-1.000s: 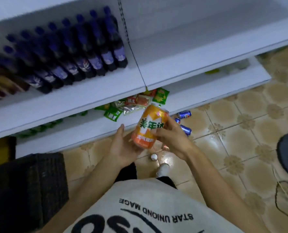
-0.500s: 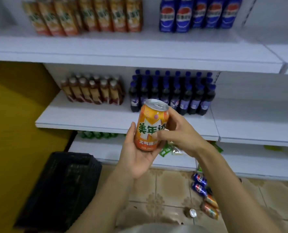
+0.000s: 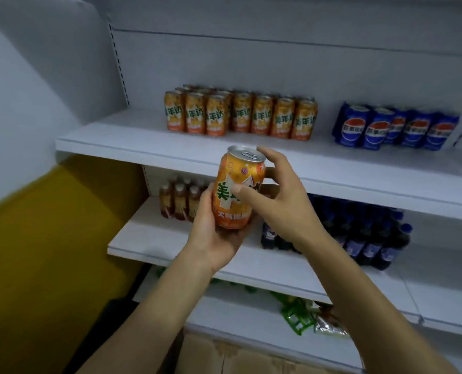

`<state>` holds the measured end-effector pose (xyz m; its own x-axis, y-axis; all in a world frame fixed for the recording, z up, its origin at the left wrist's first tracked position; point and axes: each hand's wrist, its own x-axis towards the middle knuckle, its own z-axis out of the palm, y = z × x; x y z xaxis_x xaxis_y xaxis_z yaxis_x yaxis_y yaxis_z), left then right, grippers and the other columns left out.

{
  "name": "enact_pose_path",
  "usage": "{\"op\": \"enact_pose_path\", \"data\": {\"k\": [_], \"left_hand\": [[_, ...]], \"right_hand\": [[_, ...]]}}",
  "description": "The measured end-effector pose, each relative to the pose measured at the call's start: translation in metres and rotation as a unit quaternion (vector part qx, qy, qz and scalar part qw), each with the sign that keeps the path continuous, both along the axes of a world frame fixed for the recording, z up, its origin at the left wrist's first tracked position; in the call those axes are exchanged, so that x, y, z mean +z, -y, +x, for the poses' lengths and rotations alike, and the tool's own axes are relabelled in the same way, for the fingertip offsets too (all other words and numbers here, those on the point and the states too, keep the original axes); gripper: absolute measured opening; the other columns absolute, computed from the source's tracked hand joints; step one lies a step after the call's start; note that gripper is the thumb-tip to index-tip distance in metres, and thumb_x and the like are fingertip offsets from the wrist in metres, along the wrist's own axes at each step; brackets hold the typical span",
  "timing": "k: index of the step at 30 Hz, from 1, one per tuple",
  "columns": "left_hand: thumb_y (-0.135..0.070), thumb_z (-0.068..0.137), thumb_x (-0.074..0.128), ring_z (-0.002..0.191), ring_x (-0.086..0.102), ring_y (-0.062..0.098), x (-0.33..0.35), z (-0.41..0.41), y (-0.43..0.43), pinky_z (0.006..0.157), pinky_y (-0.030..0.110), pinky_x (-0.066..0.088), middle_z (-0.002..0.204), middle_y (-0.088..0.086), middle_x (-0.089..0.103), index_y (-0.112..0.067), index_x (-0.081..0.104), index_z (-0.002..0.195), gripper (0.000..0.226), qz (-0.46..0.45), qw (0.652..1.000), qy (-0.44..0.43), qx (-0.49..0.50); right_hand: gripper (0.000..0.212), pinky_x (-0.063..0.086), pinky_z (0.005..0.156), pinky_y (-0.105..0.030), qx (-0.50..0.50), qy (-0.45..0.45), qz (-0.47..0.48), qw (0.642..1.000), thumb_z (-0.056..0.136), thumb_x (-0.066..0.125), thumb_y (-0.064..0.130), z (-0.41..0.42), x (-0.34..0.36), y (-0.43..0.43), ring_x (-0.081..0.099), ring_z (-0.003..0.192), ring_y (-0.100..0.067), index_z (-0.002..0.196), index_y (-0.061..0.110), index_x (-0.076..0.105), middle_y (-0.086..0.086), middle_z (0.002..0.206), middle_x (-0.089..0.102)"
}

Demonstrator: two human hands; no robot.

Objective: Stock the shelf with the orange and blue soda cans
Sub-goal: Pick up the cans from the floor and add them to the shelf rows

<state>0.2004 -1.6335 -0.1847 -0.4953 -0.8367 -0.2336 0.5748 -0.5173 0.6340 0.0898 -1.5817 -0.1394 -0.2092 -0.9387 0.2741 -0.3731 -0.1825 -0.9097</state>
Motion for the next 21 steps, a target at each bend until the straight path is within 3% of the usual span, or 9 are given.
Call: {"op": "enact_pose_path", "data": {"k": [6,8,10,11,12,15,16,18,21], "left_hand": [[-0.055,0.094,0.041,0.102,0.067,0.02,0.054,-0.026,0.092,0.085,0.036,0.056,0.11,0.009,0.07,-0.018,0.065,0.114,0.049,-0.084,0.996,0.033,-0.003],[-0.056,0.096,0.036,0.097,0.067,0.02,0.058,-0.036,0.125,0.083,0.035,0.056,0.108,0.008,0.069,-0.017,0.06,0.118,0.051,-0.135,0.984,0.118,0.019],[-0.052,0.098,0.032,0.097,0.064,0.018,0.054,-0.039,0.155,0.082,0.034,0.054,0.117,0.005,0.064,-0.019,0.051,0.125,0.047,-0.236,0.933,0.268,0.051],[-0.052,0.098,0.033,0.102,0.062,0.018,0.049,-0.038,0.17,0.084,0.034,0.052,0.123,0.002,0.06,-0.021,0.046,0.13,0.047,-0.319,0.875,0.359,0.06],[-0.052,0.097,0.036,0.108,0.059,0.018,0.042,-0.034,0.184,0.087,0.036,0.05,0.127,-0.001,0.058,-0.023,0.043,0.133,0.047,-0.418,0.781,0.461,0.057],[-0.057,0.092,0.041,0.118,0.049,0.021,0.026,-0.027,0.213,0.09,0.037,0.042,0.133,-0.002,0.052,-0.025,0.041,0.136,0.054,-0.63,0.354,0.691,-0.012],[-0.058,0.092,0.04,0.119,0.047,0.022,0.024,-0.028,0.218,0.09,0.037,0.041,0.133,0.0,0.051,-0.025,0.041,0.137,0.056,-0.656,0.265,0.706,-0.029],[-0.058,0.092,0.038,0.118,0.046,0.023,0.023,-0.035,0.228,0.089,0.037,0.041,0.131,0.002,0.051,-0.023,0.04,0.136,0.056,-0.668,0.213,0.711,-0.052],[-0.057,0.093,0.037,0.117,0.047,0.024,0.021,-0.04,0.242,0.088,0.038,0.043,0.13,0.003,0.051,-0.022,0.041,0.136,0.055,-0.67,0.213,0.708,-0.065]], "right_hand": [[0.089,0.051,0.091,-0.029,-0.093,-0.11,-0.087,0.986,0.071,0.081,0.03,-0.006,0.053,0.093,0.058,0.108,-0.008,0.143,0.025,0.028,0.008,0.124,0.057],[0.09,0.05,0.086,-0.027,-0.097,-0.118,-0.076,0.985,0.07,0.082,0.028,-0.02,0.063,0.126,0.058,0.103,-0.008,0.142,0.025,0.028,0.01,0.117,0.055],[0.091,0.048,0.08,-0.022,-0.1,-0.116,-0.067,0.986,0.07,0.082,0.025,-0.038,0.065,0.159,0.057,0.099,-0.008,0.143,0.024,0.027,0.01,0.114,0.054],[0.091,0.047,0.079,-0.022,-0.103,-0.112,-0.062,0.986,0.071,0.081,0.024,-0.048,0.062,0.176,0.057,0.099,-0.009,0.143,0.022,0.027,0.008,0.116,0.054],[0.091,0.048,0.079,-0.024,-0.108,-0.112,-0.056,0.986,0.071,0.081,0.022,-0.057,0.058,0.192,0.058,0.099,-0.011,0.143,0.021,0.026,0.005,0.117,0.055],[0.085,0.051,0.08,-0.033,-0.134,-0.142,-0.02,0.981,0.072,0.08,0.02,-0.08,0.037,0.242,0.058,0.1,-0.019,0.14,0.017,0.028,0.001,0.113,0.055],[0.084,0.052,0.083,-0.037,-0.141,-0.152,-0.005,0.978,0.072,0.08,0.021,-0.086,0.029,0.258,0.059,0.102,-0.022,0.138,0.017,0.029,-0.002,0.113,0.056],[0.083,0.051,0.088,-0.041,-0.152,-0.154,0.023,0.976,0.073,0.08,0.024,-0.093,0.015,0.288,0.057,0.111,-0.027,0.137,0.015,0.028,-0.008,0.123,0.055],[0.09,0.046,0.099,-0.04,-0.161,-0.134,0.047,0.977,0.071,0.081,0.026,-0.101,-0.006,0.324,0.048,0.126,-0.026,0.142,0.015,0.026,-0.008,0.139,0.047]]}}
